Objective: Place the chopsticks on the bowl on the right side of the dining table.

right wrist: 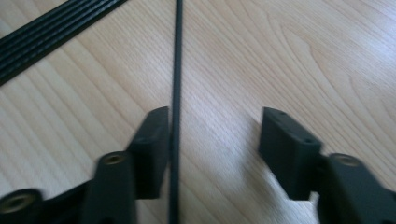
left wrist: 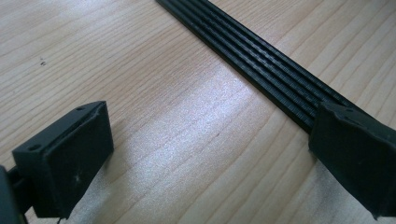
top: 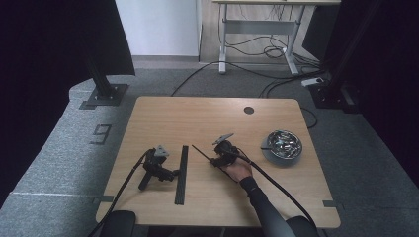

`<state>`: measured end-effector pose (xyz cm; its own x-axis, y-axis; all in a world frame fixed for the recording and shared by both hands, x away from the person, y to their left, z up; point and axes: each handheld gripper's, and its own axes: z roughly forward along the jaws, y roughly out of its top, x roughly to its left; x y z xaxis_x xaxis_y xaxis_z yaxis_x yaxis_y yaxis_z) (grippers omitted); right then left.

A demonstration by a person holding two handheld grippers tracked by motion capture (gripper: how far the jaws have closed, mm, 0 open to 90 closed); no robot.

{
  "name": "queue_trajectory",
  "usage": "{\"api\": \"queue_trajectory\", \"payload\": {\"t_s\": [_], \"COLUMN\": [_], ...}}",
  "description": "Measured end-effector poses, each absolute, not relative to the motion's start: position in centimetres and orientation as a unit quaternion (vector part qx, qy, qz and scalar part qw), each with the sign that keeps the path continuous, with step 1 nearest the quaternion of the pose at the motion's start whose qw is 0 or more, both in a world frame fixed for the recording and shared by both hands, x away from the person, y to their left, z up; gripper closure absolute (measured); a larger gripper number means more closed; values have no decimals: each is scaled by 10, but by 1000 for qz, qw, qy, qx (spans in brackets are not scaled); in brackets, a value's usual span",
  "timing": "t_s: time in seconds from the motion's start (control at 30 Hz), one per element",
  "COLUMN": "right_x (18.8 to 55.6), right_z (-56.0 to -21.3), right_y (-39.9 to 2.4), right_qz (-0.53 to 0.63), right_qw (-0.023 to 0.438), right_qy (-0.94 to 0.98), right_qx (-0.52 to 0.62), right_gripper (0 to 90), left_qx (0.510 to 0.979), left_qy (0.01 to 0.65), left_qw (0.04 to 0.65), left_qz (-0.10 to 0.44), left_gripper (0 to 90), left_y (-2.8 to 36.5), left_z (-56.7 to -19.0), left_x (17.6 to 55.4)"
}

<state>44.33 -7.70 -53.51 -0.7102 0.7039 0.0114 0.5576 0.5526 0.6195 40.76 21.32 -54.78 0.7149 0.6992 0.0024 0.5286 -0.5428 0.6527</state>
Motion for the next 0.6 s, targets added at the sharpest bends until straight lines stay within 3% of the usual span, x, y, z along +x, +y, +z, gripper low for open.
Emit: {"api": "queue_trajectory", "payload": {"t_s": [0.1, 0.3, 0.37, 0.6], "right_x": [442, 439, 437, 436], "right_z": [-533, -531, -532, -532], "right_y": [-82, -87, -90, -97], "right_qz": [303, 297, 299, 302], "right_qw": [116, 110, 105, 95], "right_qy": [877, 883, 887, 883], "right_qx": [353, 347, 337, 346], "right_gripper": [606, 729, 827, 854], "left_qx": [868, 868, 868, 868], "left_qy": [353, 353, 353, 354], "left_qw": [322, 322, 322, 322], "left_qz": [133, 132, 132, 133], "left_gripper": [0, 0, 0, 0], "left_y": [213, 213, 213, 213], "left_z": [-548, -548, -548, -548], "left_x": [408, 408, 408, 408]}}
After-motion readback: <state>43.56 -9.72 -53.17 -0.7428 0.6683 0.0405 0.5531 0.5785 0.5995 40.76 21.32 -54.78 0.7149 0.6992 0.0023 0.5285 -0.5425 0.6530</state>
